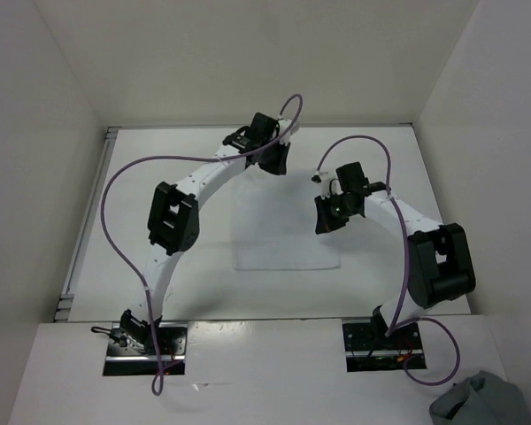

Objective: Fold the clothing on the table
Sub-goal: Fold the skirt

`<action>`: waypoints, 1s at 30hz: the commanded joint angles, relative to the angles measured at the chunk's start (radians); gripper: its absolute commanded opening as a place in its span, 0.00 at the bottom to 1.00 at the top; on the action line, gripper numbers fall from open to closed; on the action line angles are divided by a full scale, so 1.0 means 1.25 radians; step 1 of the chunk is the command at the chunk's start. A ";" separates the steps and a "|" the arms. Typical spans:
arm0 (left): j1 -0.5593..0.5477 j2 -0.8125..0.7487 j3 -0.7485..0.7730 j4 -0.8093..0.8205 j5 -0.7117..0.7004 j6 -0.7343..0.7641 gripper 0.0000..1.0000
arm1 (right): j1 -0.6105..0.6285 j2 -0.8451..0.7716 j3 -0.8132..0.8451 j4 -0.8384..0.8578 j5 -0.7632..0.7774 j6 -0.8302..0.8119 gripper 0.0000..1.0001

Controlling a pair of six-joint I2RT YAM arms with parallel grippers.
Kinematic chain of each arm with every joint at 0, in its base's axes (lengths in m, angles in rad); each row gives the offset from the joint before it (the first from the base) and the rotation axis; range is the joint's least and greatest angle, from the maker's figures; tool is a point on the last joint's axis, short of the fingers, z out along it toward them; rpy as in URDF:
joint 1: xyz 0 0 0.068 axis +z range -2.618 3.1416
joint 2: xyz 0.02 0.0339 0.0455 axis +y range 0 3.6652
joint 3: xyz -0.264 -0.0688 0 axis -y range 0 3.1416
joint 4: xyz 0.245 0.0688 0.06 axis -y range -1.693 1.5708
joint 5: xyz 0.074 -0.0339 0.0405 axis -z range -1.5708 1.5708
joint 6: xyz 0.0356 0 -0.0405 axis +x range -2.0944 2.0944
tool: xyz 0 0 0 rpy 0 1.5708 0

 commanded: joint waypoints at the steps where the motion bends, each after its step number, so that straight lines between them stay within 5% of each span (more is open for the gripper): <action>1: -0.001 0.052 0.027 -0.035 0.047 0.053 0.15 | 0.006 -0.072 -0.029 0.075 0.033 0.040 0.00; 11: -0.044 0.200 0.182 -0.081 -0.143 0.099 0.00 | 0.006 -0.071 -0.037 0.077 0.010 0.048 0.00; 16: -0.058 0.288 0.317 -0.153 -0.222 0.099 0.00 | 0.013 -0.056 -0.029 0.053 -0.150 -0.005 0.00; 22: -0.073 0.313 0.327 -0.160 -0.251 0.091 0.00 | 0.087 -0.074 -0.079 0.184 0.079 0.121 0.00; 30: -0.066 0.336 0.323 -0.145 -0.313 0.102 0.00 | 0.296 0.073 0.025 0.184 0.391 0.092 0.00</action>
